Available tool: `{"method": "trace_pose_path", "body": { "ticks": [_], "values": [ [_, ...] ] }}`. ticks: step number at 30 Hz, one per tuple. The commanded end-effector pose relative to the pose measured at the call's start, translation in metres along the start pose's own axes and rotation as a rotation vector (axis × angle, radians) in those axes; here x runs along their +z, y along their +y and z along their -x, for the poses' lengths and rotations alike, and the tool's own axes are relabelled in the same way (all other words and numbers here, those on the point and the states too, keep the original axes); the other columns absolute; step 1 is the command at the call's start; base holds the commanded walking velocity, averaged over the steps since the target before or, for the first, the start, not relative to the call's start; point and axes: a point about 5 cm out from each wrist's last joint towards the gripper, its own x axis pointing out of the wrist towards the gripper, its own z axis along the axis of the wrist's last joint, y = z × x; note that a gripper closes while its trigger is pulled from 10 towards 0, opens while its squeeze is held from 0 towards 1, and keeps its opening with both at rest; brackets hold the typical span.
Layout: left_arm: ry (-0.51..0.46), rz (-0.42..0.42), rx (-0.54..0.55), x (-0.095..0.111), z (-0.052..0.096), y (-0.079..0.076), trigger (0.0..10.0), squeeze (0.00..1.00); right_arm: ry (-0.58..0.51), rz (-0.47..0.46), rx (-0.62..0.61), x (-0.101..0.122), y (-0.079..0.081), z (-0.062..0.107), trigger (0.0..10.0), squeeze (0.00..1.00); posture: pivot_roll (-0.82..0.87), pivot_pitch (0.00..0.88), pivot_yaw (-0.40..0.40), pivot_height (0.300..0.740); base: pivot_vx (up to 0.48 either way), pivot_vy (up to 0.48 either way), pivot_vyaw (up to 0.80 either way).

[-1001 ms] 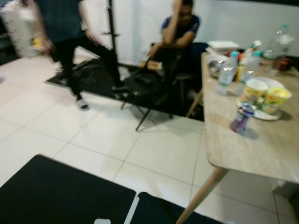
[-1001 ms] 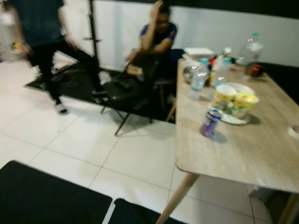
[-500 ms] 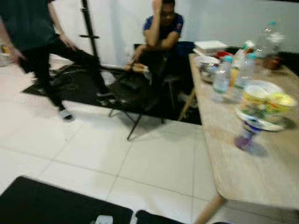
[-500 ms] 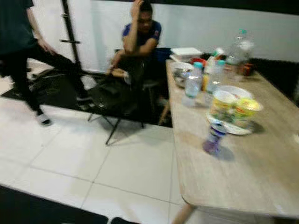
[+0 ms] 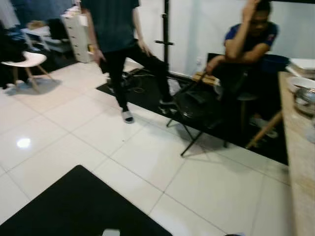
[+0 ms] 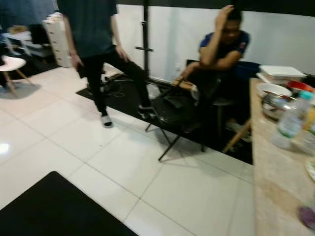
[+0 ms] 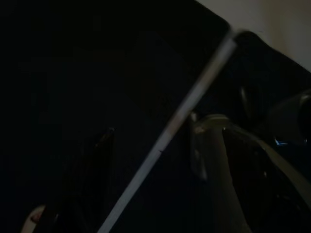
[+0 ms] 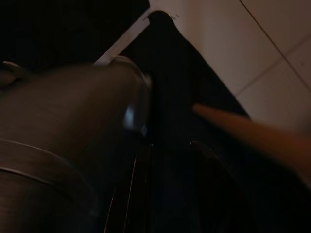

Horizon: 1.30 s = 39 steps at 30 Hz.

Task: Restocking fridge

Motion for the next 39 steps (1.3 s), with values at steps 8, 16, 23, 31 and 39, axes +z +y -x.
{"method": "trace_pose_path", "body": {
  "ticks": [8,16,23,31,39],
  "values": [
    [0.029,-0.004,0.005,-0.0086,0.0021,0.0028,10.0,0.0,-0.015,-0.001,0.003,0.0035,0.0019,-0.0009,10.0,0.0,-0.07,0.003,0.008,0.734,0.275,0.0,0.79],
    [0.029,-0.003,0.003,-0.0082,0.002,0.0026,10.0,0.0,0.009,-0.014,-0.056,0.002,-0.0028,-0.0004,10.0,0.0,-0.07,0.002,0.009,0.734,0.274,0.0,0.17],
    [0.028,-0.004,0.002,-0.0079,0.0019,0.0023,10.0,0.0,0.012,-0.045,-0.04,0.0013,-0.0018,-0.0005,10.0,0.0,-0.07,0.002,0.009,0.734,0.274,0.0,-0.8],
    [0.028,-0.001,0.001,-0.0079,0.0017,0.0016,10.0,0.0,0.02,-0.042,-0.042,0.0005,-0.0014,-0.0007,10.0,0.0,-0.07,0.0,0.01,0.734,0.272,0.0,-0.8],
    [0.027,0.001,0.0,-0.0075,0.0016,0.0015,10.0,0.0,0.028,-0.044,-0.044,-0.0003,-0.0011,-0.0007,10.0,0.0,-0.07,0.0,0.01,0.734,0.264,0.0,-0.8]
  ]
}}
